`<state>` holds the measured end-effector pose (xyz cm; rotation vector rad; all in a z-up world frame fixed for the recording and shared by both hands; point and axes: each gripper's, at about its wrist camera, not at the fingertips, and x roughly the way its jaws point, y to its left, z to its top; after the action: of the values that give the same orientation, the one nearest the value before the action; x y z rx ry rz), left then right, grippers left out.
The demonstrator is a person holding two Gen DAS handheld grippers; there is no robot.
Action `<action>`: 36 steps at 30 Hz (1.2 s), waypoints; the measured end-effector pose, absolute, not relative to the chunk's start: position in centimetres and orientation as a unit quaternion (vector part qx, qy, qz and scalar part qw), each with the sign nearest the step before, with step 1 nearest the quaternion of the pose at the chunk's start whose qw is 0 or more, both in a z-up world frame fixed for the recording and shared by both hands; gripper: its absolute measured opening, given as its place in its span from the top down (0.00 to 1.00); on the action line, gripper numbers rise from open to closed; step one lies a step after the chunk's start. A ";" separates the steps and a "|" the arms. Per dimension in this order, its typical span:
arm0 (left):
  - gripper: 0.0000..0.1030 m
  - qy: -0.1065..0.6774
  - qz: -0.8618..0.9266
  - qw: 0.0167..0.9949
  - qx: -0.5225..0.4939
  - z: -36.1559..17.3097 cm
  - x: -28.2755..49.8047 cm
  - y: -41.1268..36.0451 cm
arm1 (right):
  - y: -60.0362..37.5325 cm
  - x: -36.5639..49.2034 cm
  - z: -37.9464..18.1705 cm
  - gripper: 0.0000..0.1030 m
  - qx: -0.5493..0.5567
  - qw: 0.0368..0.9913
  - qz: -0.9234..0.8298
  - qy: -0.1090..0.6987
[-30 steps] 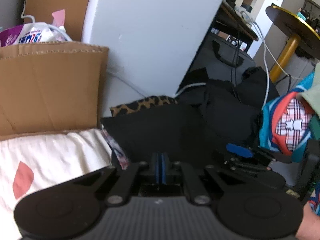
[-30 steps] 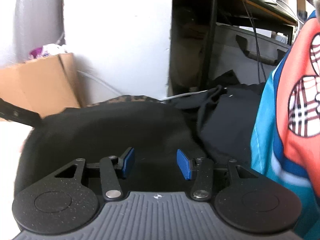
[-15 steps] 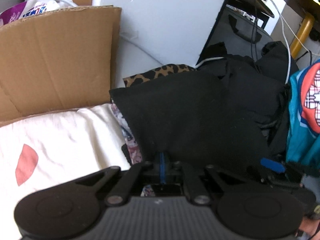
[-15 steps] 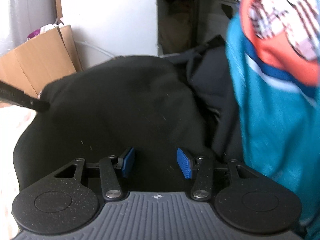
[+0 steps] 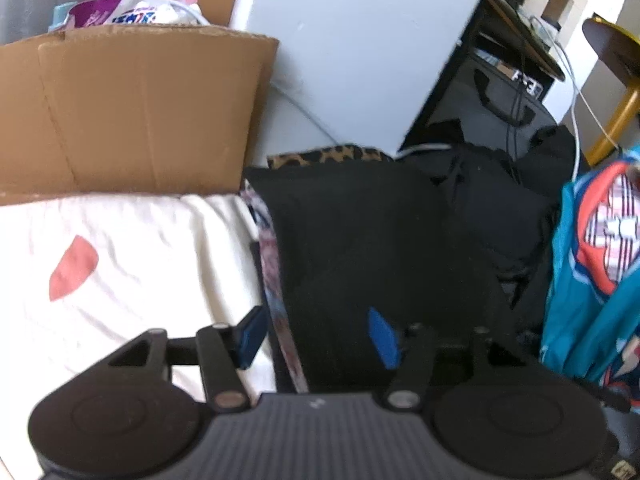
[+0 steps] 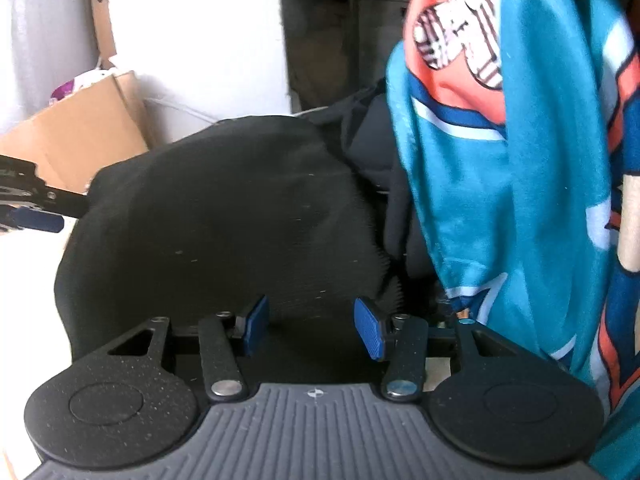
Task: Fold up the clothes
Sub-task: 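Open both grippers and release the shorts onto the pile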
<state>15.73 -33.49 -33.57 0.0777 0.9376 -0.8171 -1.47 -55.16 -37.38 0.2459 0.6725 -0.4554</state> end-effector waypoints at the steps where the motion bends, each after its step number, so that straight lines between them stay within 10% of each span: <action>1: 0.40 0.441 -0.382 0.811 0.041 -33.9 15.3 -33.6 | -54.9 -1.5 -37.4 0.47 0.120 0.912 -0.219 0.326; 14: 0.52 0.478 -0.385 0.787 0.062 -37.5 14.0 -32.9 | -54.3 -2.3 -41.4 0.46 0.146 0.889 -0.223 0.373; 25: 0.87 0.502 -0.370 0.778 0.071 -34.9 13.8 -31.7 | -54.0 -2.4 -39.2 0.41 0.192 0.872 -0.220 0.394; 36: 0.54 0.530 -0.345 0.772 0.062 -29.1 14.1 -29.4 | -54.1 -1.2 -34.3 0.08 0.227 0.854 -0.202 0.423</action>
<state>14.09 -29.41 -29.05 0.1341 1.1478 -0.7473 -1.17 -54.09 -34.26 0.4769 0.8889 -0.4256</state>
